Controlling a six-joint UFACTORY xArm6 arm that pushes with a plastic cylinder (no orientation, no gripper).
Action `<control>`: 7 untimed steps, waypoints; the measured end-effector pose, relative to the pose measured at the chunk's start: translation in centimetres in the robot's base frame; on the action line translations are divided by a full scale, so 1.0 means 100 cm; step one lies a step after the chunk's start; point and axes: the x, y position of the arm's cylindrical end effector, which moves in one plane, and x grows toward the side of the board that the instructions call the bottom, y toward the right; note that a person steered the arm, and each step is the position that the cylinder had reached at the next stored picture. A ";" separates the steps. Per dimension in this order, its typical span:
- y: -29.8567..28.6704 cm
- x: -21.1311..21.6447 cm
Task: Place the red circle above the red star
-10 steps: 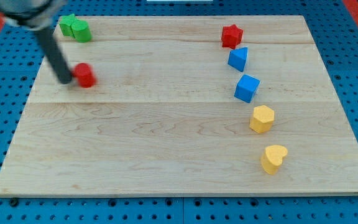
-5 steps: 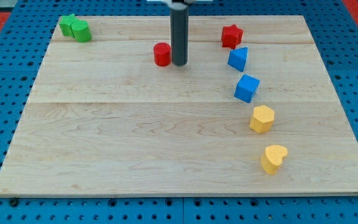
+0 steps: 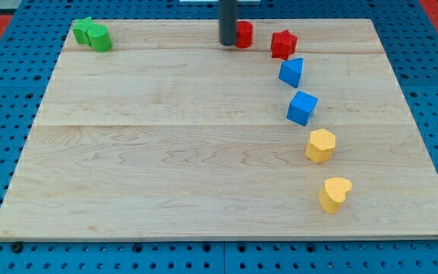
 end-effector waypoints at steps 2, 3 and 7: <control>0.006 -0.012; 0.018 -0.030; -0.240 0.120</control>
